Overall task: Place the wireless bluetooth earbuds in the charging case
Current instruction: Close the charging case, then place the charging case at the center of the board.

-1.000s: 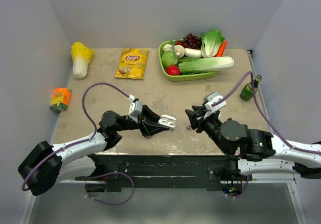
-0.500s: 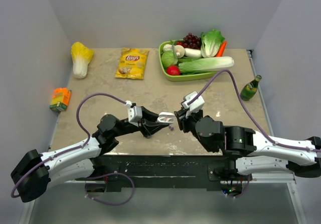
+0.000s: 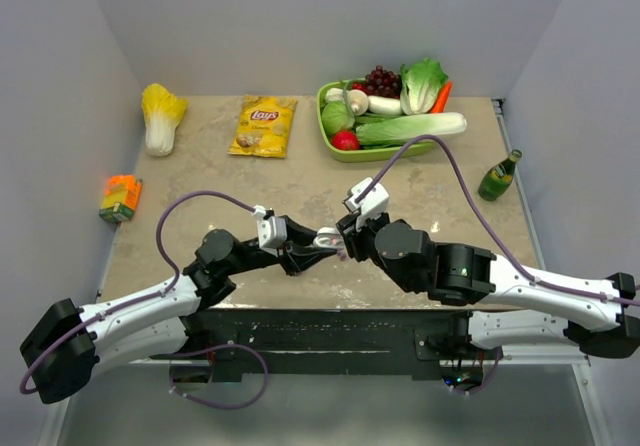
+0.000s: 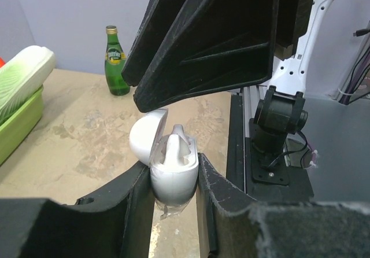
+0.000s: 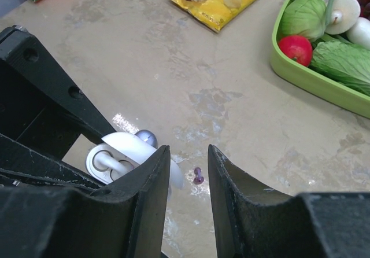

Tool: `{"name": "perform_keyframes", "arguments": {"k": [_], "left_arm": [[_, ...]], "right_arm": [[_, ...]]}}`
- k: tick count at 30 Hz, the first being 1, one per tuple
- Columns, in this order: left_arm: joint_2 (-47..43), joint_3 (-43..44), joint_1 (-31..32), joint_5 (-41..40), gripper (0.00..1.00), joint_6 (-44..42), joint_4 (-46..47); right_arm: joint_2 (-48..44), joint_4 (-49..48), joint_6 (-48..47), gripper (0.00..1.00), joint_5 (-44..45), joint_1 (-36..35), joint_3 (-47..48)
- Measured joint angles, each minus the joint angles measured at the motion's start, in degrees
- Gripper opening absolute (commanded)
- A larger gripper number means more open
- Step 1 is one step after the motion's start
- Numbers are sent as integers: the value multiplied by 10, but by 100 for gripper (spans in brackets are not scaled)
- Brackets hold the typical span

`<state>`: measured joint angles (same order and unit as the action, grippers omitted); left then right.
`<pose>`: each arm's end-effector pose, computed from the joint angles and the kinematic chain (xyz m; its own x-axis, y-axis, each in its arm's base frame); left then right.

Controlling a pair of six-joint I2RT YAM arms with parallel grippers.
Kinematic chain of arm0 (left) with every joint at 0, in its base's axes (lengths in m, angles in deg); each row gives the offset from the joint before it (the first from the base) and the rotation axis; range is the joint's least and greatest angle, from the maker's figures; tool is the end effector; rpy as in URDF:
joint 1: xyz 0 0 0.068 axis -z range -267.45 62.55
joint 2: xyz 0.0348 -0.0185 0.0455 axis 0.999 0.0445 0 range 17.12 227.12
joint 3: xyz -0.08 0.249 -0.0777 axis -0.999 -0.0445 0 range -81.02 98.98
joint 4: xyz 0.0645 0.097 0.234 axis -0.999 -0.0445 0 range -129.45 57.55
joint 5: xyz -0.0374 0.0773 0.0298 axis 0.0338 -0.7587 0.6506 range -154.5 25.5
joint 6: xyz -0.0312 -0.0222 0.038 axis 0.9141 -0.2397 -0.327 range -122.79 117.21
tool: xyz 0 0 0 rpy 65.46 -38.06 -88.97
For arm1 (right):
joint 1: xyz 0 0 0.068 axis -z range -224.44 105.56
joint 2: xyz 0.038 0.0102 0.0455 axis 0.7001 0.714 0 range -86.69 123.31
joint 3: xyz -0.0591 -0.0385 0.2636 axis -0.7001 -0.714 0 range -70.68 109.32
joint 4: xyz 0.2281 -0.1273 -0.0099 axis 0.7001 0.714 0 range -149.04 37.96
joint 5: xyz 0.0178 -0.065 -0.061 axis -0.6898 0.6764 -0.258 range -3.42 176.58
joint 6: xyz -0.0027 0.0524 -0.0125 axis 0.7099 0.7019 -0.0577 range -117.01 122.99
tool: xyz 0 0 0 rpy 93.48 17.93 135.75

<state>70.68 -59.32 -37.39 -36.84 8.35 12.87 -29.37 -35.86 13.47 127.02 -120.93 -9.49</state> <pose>0.1192 -0.1682 0.2721 -0.0406 -0.2180 -0.9751 0.9795 0.1839 -0.0819 0.0723 0.2018 0.3787 -0.1846 -0.1754 -0.9670 -0.5729 0.8187 -0.0391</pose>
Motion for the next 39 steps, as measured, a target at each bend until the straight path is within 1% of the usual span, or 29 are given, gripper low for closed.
{"name": "perform_keyframes", "arguments": {"k": [7,12,17,18,19,23,25,27,30,32,34,39], "left_arm": [[0,0,2,-2,0,-4,-7],[0,0,2,-9,0,-5,-6],[-1,0,2,-14,0,-5,-7],[-1,0,2,-18,0,-5,-7],[-2,0,2,-24,0,-4,-7],[-2,0,-3,-80,0,20,-9],[10,0,-29,-114,0,64,-14],[38,5,-74,-133,0,113,-29],[122,31,-166,-145,0,210,-70],[183,45,-211,-145,0,263,-91],[236,58,-234,-151,0,296,-115],[312,105,-247,-169,0,309,-161]], "right_arm": [[0,-1,-5,35,-35,4,0],[0,0,-4,36,-60,4,0],[-9,0,1,42,-53,4,-3],[-14,0,5,46,-43,4,-6],[-21,-1,9,49,-34,4,-10],[-80,-19,33,52,9,12,-51],[-96,-27,51,52,21,24,-71],[-97,-39,71,51,23,33,-90],[-70,-54,100,51,12,34,-119],[-43,-61,118,50,-4,34,-145],[-26,-61,133,50,-19,34,-174],[-28,-71,158,50,-38,34,-203]]}}
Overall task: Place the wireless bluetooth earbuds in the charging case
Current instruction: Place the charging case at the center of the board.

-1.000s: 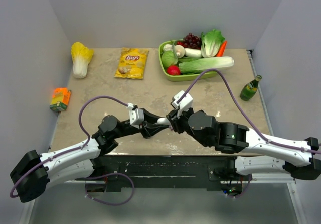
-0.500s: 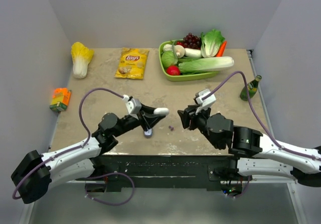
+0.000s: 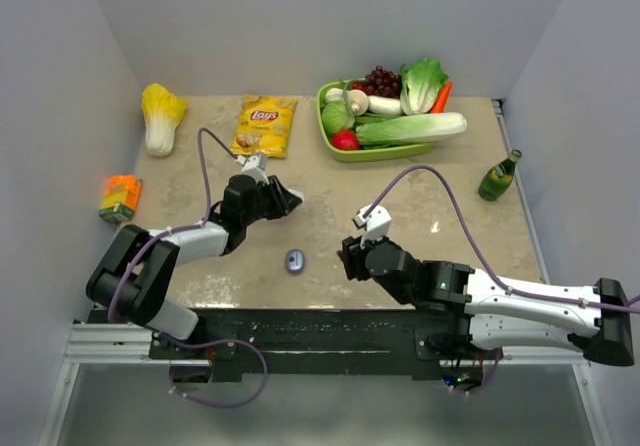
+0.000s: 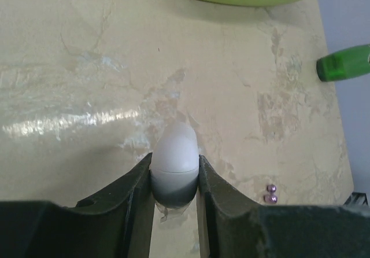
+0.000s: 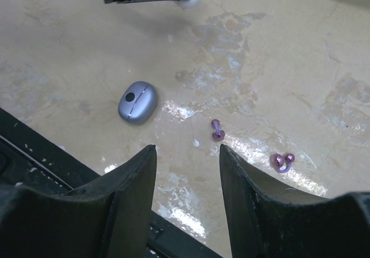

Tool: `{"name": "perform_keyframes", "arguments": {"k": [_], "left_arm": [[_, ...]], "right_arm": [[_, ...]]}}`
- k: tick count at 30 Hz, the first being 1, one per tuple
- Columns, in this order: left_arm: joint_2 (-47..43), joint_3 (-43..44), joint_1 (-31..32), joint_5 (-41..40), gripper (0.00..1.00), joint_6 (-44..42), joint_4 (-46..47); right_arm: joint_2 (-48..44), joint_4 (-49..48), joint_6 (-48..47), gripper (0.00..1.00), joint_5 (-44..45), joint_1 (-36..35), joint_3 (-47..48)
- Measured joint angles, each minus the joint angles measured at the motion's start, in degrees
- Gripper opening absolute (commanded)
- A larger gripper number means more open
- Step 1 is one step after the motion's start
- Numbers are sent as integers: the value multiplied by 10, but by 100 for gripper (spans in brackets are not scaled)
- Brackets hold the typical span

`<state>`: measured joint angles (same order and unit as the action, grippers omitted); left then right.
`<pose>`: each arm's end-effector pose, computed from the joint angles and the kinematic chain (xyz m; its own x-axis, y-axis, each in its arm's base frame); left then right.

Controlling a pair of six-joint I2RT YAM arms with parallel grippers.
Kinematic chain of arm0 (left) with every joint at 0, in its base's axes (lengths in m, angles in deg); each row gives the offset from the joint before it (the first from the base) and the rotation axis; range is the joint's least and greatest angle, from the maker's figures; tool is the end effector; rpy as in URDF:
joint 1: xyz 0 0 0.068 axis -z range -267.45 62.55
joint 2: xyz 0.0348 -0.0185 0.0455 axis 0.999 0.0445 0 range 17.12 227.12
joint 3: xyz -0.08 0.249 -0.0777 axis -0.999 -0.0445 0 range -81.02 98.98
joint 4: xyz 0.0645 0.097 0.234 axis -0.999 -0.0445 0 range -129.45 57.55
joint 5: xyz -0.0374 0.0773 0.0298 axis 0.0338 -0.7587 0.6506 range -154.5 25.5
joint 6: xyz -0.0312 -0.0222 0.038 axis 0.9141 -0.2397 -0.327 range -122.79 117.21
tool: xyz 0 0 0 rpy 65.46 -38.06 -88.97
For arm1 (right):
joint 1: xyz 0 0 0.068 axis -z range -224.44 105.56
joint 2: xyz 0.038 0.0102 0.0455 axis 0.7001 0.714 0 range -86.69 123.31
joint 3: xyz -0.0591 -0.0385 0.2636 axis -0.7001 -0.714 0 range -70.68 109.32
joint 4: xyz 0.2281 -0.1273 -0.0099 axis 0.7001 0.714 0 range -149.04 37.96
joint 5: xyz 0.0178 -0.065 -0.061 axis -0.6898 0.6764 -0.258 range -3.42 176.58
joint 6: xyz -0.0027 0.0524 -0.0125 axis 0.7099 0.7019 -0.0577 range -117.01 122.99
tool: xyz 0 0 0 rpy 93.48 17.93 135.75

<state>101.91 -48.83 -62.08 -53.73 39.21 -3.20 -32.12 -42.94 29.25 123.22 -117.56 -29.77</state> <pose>0.2614 -0.1314 0.1751 -0.6515 -0.4185 -0.6327 0.1883 0.7187 -0.6693 0.0808 0.1929 0.2782 -0.4025 -0.1034 -0.9096 -0.4898 0.8637 0.1185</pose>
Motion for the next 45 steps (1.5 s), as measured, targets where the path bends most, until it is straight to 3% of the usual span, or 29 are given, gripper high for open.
{"name": "perform_keyframes", "arguments": {"k": [6,12,17,24,25,26,30,31,36,37,40,42,45], "left_arm": [[92,105,-17,-10,0,-12,-37],[174,156,-21,-11,0,-23,-73],[195,170,-24,-13,24,-28,-98],[193,182,-34,-17,42,-38,-130],[189,182,-37,-21,47,-40,-139],[184,181,-41,-25,60,-43,-149],[153,167,-67,-46,63,-55,-185],[146,164,-72,-50,90,-57,-195],[102,152,-82,-76,92,-71,-228],[95,150,-82,-84,100,-71,-237],[56,139,-81,-119,100,-68,-282],[6,114,-81,-143,100,-53,-297],[-106,36,-81,-147,100,-20,-270]], "right_arm": [[-5,-34,8,51,-17,0,-9],[5,-37,7,52,-31,0,-10],[-2,-37,7,53,-32,0,-10],[-15,-28,6,54,-32,0,-10],[-15,-28,6,54,-32,0,-10],[-15,-27,6,54,-31,0,-10],[-21,-18,5,54,-29,0,-10],[-22,-16,5,54,-28,0,-10],[-23,-13,5,55,-27,0,-10],[-23,-12,5,55,-27,0,-10],[-24,-12,5,58,-26,0,-10],[-25,-20,7,65,-16,0,-16],[-30,-42,26,65,9,0,-41]]}}
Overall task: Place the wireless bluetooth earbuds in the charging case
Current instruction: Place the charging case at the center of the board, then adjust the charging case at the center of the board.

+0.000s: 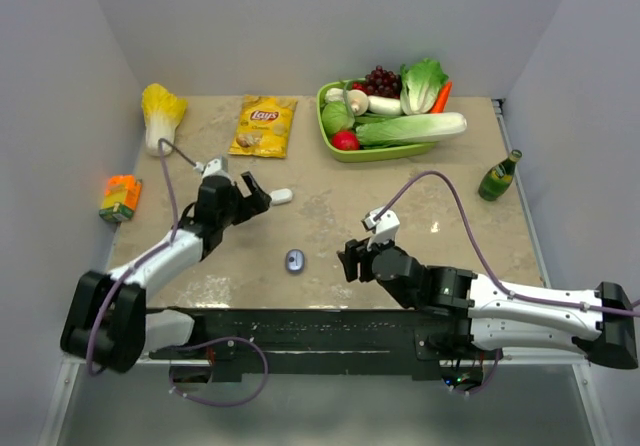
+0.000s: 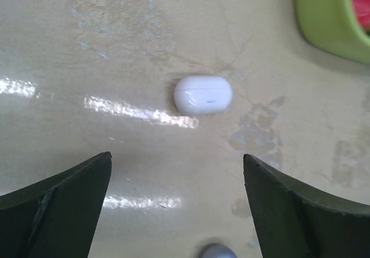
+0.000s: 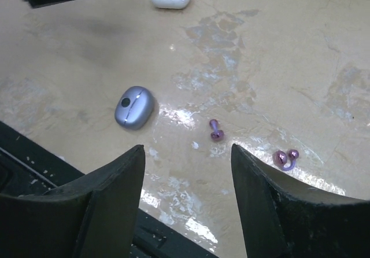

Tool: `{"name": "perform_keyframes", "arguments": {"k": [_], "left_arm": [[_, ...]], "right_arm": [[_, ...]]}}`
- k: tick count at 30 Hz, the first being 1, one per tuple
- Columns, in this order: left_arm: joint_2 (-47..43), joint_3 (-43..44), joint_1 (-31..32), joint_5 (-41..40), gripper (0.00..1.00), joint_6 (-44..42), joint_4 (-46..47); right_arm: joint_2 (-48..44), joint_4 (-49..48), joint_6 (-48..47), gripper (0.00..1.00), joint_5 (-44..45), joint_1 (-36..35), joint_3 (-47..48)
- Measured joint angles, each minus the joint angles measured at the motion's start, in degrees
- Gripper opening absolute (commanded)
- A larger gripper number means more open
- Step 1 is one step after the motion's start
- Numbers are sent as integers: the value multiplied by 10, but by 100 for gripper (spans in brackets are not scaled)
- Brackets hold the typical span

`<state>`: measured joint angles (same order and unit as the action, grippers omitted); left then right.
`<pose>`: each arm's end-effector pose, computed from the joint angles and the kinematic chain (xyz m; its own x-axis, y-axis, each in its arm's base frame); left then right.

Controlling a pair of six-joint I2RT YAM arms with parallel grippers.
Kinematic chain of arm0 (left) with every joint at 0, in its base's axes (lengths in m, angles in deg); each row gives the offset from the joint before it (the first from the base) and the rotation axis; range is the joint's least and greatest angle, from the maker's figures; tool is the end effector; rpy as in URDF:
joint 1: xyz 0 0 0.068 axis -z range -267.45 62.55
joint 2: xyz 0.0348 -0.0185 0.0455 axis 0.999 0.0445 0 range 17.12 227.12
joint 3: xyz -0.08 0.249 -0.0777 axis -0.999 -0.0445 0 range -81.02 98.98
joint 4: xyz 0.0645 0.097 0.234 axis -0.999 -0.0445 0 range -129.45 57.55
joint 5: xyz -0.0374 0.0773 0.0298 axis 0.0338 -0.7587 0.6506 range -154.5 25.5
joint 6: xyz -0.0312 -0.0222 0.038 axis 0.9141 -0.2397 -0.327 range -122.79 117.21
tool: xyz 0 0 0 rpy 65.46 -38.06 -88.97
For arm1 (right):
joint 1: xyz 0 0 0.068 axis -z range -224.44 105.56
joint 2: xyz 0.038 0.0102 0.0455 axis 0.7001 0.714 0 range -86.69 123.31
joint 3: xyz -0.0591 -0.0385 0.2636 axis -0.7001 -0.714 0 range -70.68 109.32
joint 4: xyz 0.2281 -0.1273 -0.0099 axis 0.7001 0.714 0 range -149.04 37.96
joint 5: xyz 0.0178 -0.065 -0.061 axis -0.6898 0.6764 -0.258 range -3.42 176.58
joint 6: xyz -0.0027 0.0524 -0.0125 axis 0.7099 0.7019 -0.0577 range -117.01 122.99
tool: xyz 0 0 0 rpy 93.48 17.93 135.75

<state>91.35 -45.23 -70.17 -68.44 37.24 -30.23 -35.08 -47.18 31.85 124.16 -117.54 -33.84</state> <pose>0.2545 -0.0767 0.1975 -0.5886 -0.4888 -0.6439 -0.1765 0.8550 -0.4877 0.0789 0.1845 0.2702 -0.4037 -0.0125 -0.9148 -0.4623 0.8656 0.1922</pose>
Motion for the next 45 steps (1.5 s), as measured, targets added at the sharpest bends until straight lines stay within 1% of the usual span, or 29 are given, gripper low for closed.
{"name": "perform_keyframes", "arguments": {"k": [3,4,6,8,9,11,13,14,15,17,18,23,26,28,29,32,33,35,39,45], "left_arm": [[-97,-87,5,26,97,32,56],[-114,-103,10,33,93,40,61],[-128,-113,41,36,89,44,51],[-129,-111,93,30,86,41,42],[-132,-111,115,23,86,39,36],[-140,-112,160,11,87,39,19],[-154,-115,178,-2,87,41,8],[-163,-121,181,-11,87,44,7],[-175,-129,181,-20,87,47,5],[-200,-149,181,-37,88,55,-4],[-217,-160,181,-47,88,60,-14],[-282,-189,181,-88,86,80,-55],[-325,-202,182,-103,80,89,-67],[-352,-210,182,-114,79,93,-76],[-366,-214,182,-120,79,95,-80],[-398,-218,182,-139,91,102,-96],[-407,-220,182,-146,96,104,-102],[-420,-225,182,-155,100,109,-110],[-422,-230,182,-162,100,115,-123],[-387,-230,182,-162,100,114,-131]], "right_arm": [[-7,-30,12,65,8,3,-38],[-11,-38,11,65,5,4,-49],[-14,-45,6,63,-3,5,-57],[-2,-60,-3,61,-21,5,-56],[11,-65,-7,57,-30,5,-54],[47,-77,-14,52,-50,5,-47],[89,-91,-17,41,-71,5,-45],[113,-100,-19,36,-84,5,-45],[138,-108,-20,28,-98,5,-45],[173,-124,-24,20,-118,5,-45],[192,-136,-26,14,-128,5,-45],[284,-212,-26,0,-182,5,-39],[336,-249,-25,0,-209,5,-23],[365,-267,-25,0,-223,5,-9],[379,-275,-25,0,-227,5,0],[414,-296,-24,0,-237,5,25],[422,-299,-23,0,-237,5,30],[441,-303,-22,0,-236,6,46],[475,-304,-16,0,-236,18,72],[485,-301,-11,0,-228,48,74]]}}
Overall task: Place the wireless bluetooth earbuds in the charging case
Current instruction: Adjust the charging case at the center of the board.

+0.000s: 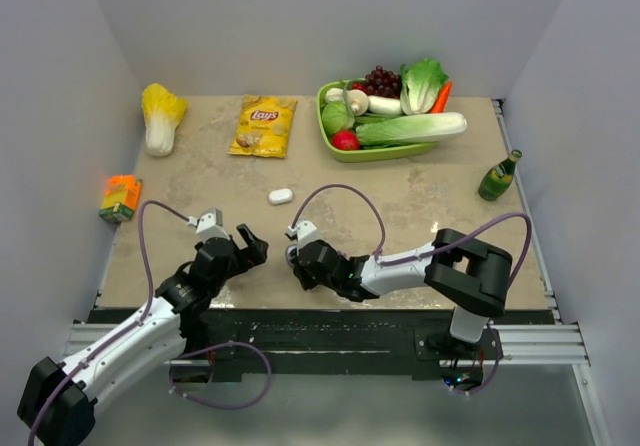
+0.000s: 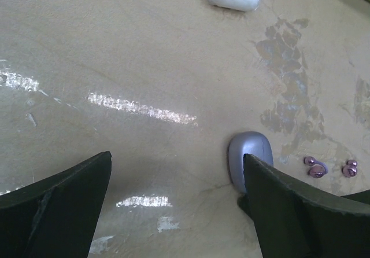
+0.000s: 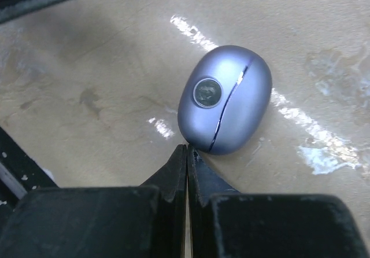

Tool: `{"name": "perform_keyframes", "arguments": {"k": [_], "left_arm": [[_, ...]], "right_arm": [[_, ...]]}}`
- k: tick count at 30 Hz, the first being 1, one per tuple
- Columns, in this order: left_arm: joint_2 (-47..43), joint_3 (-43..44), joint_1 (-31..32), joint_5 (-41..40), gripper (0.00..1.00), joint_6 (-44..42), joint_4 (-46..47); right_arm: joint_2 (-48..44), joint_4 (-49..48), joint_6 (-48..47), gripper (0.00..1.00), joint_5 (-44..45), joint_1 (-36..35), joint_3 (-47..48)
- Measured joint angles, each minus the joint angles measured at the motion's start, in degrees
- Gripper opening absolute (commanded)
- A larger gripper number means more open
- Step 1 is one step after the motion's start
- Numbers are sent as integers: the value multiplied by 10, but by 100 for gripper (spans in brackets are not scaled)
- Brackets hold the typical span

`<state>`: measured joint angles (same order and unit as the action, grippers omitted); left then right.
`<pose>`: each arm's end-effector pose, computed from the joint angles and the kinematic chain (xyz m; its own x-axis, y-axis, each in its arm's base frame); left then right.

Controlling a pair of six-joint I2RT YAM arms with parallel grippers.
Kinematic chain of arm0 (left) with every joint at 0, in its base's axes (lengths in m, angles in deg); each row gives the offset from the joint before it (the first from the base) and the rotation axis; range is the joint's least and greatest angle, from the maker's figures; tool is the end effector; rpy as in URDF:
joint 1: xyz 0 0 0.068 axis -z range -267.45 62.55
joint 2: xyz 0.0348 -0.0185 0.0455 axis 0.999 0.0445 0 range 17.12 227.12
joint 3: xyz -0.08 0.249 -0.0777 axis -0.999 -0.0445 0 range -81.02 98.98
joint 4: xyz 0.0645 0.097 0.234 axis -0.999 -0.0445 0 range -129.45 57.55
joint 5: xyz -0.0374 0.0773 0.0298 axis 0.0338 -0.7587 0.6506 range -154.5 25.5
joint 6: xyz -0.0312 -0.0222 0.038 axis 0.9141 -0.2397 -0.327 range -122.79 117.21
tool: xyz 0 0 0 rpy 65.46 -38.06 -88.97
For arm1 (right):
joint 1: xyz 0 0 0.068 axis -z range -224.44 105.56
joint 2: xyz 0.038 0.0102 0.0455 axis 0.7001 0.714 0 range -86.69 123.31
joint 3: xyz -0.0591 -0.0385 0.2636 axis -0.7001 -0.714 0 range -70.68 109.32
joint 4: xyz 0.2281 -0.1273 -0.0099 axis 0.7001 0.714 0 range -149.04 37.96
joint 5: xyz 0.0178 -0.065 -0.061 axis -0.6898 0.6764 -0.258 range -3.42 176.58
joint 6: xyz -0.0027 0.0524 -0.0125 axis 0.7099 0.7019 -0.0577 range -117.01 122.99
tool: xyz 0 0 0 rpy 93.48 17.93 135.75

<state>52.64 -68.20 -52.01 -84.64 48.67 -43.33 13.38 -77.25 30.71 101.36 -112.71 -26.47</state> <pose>0.1242 -0.0734 0.1683 -0.5238 -0.5285 -0.6681 -0.1589 0.8311 -0.5329 0.1341 0.3116 0.1382 -0.5833 -0.2484 -0.7734 -0.6236 0.7470 0.2304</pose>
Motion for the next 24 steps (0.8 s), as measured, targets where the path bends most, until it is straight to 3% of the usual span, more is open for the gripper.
{"name": "perform_keyframes", "arguments": {"k": [15,16,17,18,19,24], "left_arm": [[23,-6,0,30,100,-17,48],[25,-6,0,32,100,-18,53],[25,-7,0,33,100,-17,58],[26,-9,0,35,100,-17,63],[26,-12,0,35,100,-16,68],[27,-26,0,28,100,9,99]], "right_arm": [[-11,8,-6,2,19,47,-7],[-17,12,-9,8,22,50,-11],[-26,17,-12,29,23,52,-15],[-39,24,-14,40,24,53,-18],[-56,31,-15,57,25,53,-23],[-181,59,-23,84,43,36,-49]]}}
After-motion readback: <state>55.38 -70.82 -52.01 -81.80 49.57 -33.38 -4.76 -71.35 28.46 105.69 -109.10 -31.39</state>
